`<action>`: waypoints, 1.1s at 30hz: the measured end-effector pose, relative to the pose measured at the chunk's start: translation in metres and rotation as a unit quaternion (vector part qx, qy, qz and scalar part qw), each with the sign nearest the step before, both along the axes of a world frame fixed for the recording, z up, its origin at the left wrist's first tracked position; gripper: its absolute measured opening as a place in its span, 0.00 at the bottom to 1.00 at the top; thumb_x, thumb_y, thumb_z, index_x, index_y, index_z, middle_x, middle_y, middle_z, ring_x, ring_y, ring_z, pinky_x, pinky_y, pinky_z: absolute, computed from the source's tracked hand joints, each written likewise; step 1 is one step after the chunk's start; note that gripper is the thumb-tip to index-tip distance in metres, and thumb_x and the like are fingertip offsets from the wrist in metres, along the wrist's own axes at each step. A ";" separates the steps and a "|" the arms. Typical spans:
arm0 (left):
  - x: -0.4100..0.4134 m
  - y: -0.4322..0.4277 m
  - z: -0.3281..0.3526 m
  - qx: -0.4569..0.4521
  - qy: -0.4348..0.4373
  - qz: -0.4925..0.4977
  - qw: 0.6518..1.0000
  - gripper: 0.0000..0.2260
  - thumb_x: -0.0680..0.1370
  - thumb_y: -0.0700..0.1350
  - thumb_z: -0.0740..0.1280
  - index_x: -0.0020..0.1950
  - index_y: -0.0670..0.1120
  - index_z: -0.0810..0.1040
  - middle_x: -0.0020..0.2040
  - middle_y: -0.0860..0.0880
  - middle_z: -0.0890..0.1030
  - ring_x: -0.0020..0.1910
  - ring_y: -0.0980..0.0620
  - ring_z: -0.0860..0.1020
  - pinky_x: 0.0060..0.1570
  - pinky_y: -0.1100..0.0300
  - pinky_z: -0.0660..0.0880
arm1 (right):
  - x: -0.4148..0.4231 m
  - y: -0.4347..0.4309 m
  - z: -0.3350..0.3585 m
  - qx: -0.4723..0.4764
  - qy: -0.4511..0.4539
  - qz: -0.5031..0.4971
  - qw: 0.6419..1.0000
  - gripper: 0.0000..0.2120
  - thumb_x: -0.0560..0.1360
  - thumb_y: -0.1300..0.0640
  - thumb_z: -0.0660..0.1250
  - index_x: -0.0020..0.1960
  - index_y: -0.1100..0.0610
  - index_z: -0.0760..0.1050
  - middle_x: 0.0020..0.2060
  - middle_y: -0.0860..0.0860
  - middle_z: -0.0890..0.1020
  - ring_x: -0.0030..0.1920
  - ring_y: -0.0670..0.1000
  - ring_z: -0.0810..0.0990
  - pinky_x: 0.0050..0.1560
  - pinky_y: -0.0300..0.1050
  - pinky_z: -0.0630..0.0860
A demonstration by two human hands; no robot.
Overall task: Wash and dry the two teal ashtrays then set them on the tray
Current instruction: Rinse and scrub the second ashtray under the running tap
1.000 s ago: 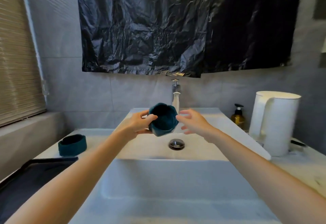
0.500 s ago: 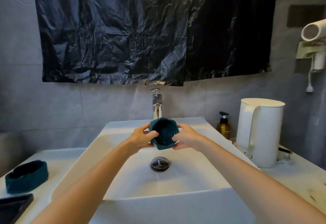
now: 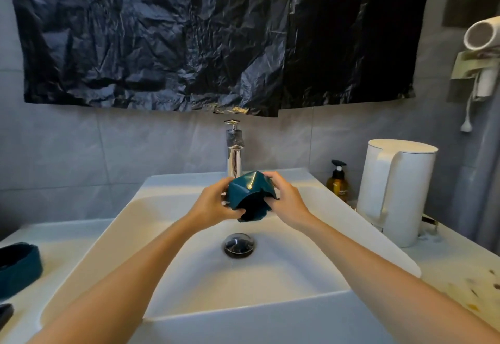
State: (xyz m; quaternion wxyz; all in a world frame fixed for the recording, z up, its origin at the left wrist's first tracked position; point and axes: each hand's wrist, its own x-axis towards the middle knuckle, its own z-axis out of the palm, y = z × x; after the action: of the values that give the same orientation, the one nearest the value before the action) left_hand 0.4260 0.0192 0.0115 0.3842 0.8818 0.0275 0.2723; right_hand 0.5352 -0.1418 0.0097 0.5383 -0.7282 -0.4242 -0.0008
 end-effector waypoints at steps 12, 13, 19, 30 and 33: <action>-0.004 0.010 0.008 -0.453 0.124 0.099 0.877 0.15 0.80 0.45 0.63 0.60 0.36 0.73 0.59 0.37 0.77 0.54 0.40 0.79 0.48 0.48 0.80 | -0.007 0.011 0.055 -0.009 -0.094 -0.110 0.989 0.13 0.81 0.58 0.60 0.64 0.54 0.76 0.60 0.50 0.79 0.59 0.51 0.78 0.60 0.43 0.74; -0.004 0.009 0.010 -0.467 0.122 0.094 0.871 0.14 0.80 0.45 0.63 0.60 0.37 0.73 0.58 0.38 0.77 0.54 0.41 0.79 0.47 0.50 0.81 | -0.010 0.015 0.072 0.000 -0.125 -0.102 0.987 0.15 0.81 0.58 0.61 0.66 0.54 0.74 0.62 0.49 0.78 0.61 0.50 0.77 0.59 0.40 0.71; -0.006 0.004 0.017 -0.503 0.117 0.059 0.854 0.11 0.81 0.47 0.62 0.60 0.43 0.73 0.59 0.39 0.77 0.55 0.41 0.79 0.42 0.51 0.82 | -0.009 0.061 0.130 -0.077 -0.276 -0.061 0.956 0.22 0.81 0.55 0.62 0.74 0.54 0.66 0.71 0.50 0.70 0.71 0.50 0.68 0.68 0.41 0.63; -0.005 0.002 0.024 -0.520 0.054 0.048 0.851 0.10 0.81 0.45 0.62 0.62 0.49 0.72 0.60 0.41 0.76 0.55 0.41 0.78 0.37 0.51 0.82 | 0.016 0.099 0.140 -0.212 -0.479 -0.152 0.838 0.13 0.82 0.61 0.59 0.64 0.57 0.74 0.58 0.56 0.80 0.57 0.61 0.78 0.56 0.56 0.77; -0.003 0.000 0.022 -0.500 0.043 0.048 0.864 0.12 0.81 0.45 0.62 0.64 0.50 0.72 0.61 0.42 0.77 0.55 0.41 0.78 0.42 0.48 0.82 | 0.022 0.104 0.145 -0.218 -0.487 -0.147 0.833 0.21 0.78 0.69 0.63 0.69 0.56 0.71 0.62 0.55 0.78 0.60 0.60 0.77 0.57 0.55 0.77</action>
State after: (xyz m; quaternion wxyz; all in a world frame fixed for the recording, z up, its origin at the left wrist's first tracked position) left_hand 0.4229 0.0192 0.0339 0.7586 0.5798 0.2182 0.2020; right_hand 0.5574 -0.0375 0.1543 0.0825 -0.7856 -0.5091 -0.3419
